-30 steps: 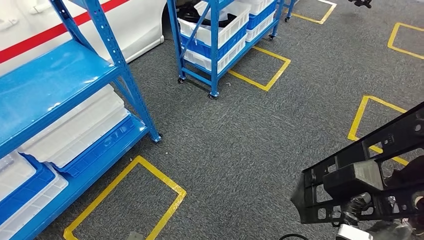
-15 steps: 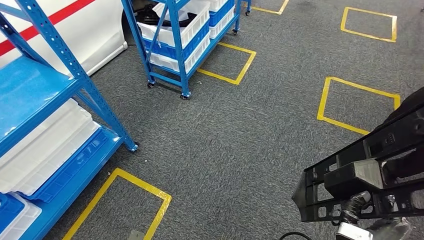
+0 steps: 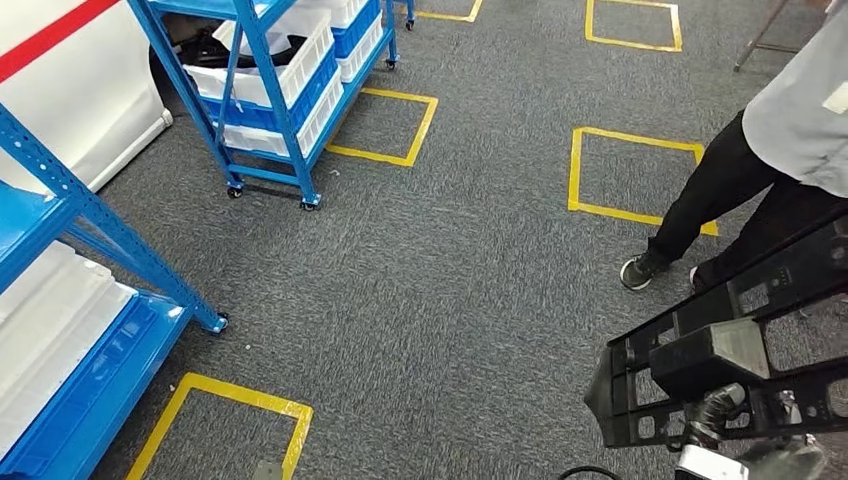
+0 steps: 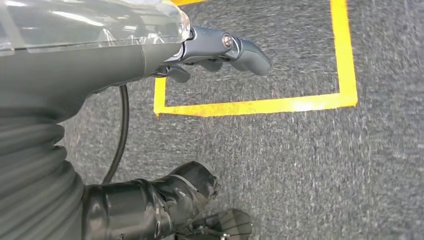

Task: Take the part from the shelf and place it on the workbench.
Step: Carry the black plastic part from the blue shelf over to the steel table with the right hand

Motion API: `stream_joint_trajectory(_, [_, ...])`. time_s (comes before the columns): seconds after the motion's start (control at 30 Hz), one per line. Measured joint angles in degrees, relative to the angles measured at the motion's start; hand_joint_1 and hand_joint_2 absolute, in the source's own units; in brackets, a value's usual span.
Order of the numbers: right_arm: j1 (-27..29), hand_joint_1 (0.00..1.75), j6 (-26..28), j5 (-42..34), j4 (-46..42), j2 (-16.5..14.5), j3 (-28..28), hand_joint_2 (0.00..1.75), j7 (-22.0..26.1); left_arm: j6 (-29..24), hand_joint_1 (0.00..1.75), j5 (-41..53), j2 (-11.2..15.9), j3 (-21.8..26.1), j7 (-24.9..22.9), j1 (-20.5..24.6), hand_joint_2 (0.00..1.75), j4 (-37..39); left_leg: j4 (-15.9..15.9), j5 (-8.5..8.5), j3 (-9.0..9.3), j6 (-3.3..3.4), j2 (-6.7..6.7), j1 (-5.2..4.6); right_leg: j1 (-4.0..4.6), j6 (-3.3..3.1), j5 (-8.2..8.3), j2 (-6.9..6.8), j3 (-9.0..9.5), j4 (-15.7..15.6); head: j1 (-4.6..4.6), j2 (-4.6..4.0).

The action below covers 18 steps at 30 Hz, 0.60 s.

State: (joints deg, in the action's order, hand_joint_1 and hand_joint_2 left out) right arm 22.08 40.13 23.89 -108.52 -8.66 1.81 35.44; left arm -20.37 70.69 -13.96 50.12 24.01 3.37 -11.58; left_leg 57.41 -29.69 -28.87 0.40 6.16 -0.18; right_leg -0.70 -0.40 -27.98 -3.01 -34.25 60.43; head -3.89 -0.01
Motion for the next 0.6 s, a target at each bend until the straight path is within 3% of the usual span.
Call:
stream_joint_trajectory(0.03, [0.07,1.75,0.0,0.0,0.0,-0.01,-0.06,1.75,-0.01,0.0,0.0,0.0,-0.01,0.01,-0.01,0.06,1.75,0.0,0.03,-0.16,0.11,-0.31,0.09,0.11,-0.07,-0.36,0.12,0.57,-0.02,-0.1,0.02,0.0])
stream_joint_trajectory(0.1, [0.1,1.75,-0.01,-0.01,-0.01,-0.02,-0.2,1.75,0.01,-0.01,0.0,-0.02,-0.03,0.01,0.0,0.1,1.75,0.0,1.97,-1.89,-0.57,-0.86,-1.9,0.4,-0.33,-1.09,0.52,1.68,-0.04,-0.47,0.02,0.0])
stream_joint_trajectory(0.17, [0.06,1.75,-0.04,-0.04,-0.01,-0.08,-0.27,1.75,0.03,-0.02,0.0,-0.07,-0.04,0.0,0.01,-0.01,1.75,0.0,8.26,-5.66,-3.37,-1.17,-4.81,0.6,-0.38,-1.59,0.8,2.81,-0.2,-0.61,0.03,0.0])
stream_joint_trajectory(0.2, [0.05,1.75,-0.05,-0.06,-0.01,-0.1,-0.29,1.75,0.03,-0.02,0.0,-0.1,-0.04,0.0,0.0,-0.11,1.75,0.0,12.32,-7.47,-5.28,-1.21,-5.42,0.63,-0.28,-1.72,0.88,3.45,-0.35,-0.59,0.03,0.0])
stream_joint_trajectory(0.23, [0.08,1.75,-0.07,-0.07,0.0,-0.13,-0.31,1.75,0.03,-0.02,0.0,-0.13,-0.03,0.01,-0.01,-0.2,1.75,0.0,15.44,-8.37,-6.8,-1.19,-5.61,0.63,-0.18,-1.79,0.94,4.18,-0.45,-0.56,0.03,0.0])
stream_joint_trajectory(0.27, [0.11,1.75,-0.06,-0.08,0.0,-0.13,-0.33,1.75,0.03,-0.02,0.0,-0.15,-0.03,0.01,-0.01,-0.28,1.75,0.0,16.77,-8.18,-7.52,-1.09,-5.68,0.63,-0.09,-1.83,0.98,4.96,-0.51,-0.51,0.03,-0.01])
stream_joint_trajectory(0.3, [0.13,1.75,-0.05,-0.09,0.0,-0.13,-0.37,1.75,0.03,-0.02,0.0,-0.17,-0.03,0.02,-0.02,-0.31,1.75,0.0,15.78,-6.81,-7.18,-0.9,-5.83,0.63,-0.03,-1.83,1.01,5.76,-0.54,-0.43,0.03,0.0])
stream_joint_trajectory(0.33, [0.14,1.75,-0.04,-0.09,0.0,-0.13,-0.41,1.75,0.03,-0.02,0.0,-0.18,-0.03,0.02,-0.02,-0.32,1.75,0.0,12.61,-4.59,-5.79,-0.64,-6.32,0.63,-0.01,-1.81,1.03,6.56,-0.53,-0.33,0.03,0.0])
stream_joint_trajectory(0.4, [0.14,1.75,-0.03,-0.09,0.0,-0.13,-0.51,1.75,0.03,-0.02,0.0,-0.2,-0.01,0.02,-0.02,-0.3,1.75,0.0,4.65,-0.96,-2.36,-0.04,-8.96,0.64,0.0,-1.57,1.13,7.96,-0.63,-0.1,0.02,0.01])
stream_joint_trajectory(0.47, [0.15,1.75,-0.02,-0.09,0.0,-0.13,-0.63,1.75,0.04,-0.02,0.0,-0.22,0.02,0.02,-0.02,-0.27,1.75,0.0,0.79,0.0,-0.84,0.28,-11.09,0.53,-0.23,-0.92,1.45,9.19,-1.01,-0.07,0.04,0.01])
stream_joint_trajectory(0.53, [0.26,1.75,-0.03,-0.15,-0.01,-0.13,-0.81,1.75,0.04,-0.02,0.0,-0.24,0.01,0.03,-0.02,-0.24,1.75,0.0,0.23,0.27,-0.6,0.57,-10.55,0.42,-0.47,0.02,2.01,10.51,-1.44,-0.44,0.04,0.01])
stream_joint_trajectory(0.57, [0.38,1.75,-0.06,-0.2,-0.02,-0.13,-0.92,1.75,0.07,-0.03,0.0,-0.25,-0.02,0.04,-0.02,-0.22,1.75,0.0,-0.21,0.62,-0.45,0.86,-9.78,0.48,-0.48,0.3,1.97,10.37,-1.7,-0.37,0.04,0.01])
stream_joint_trajectory(0.6, [0.47,1.75,-0.11,-0.27,-0.05,-0.13,-1.08,1.75,0.12,-0.05,0.0,-0.25,-0.05,0.05,0.02,-0.2,1.75,0.0,-0.68,0.99,-0.34,1.21,-9.01,0.62,-0.35,0.48,1.34,9.34,-2.21,0.42,-0.03,0.01])
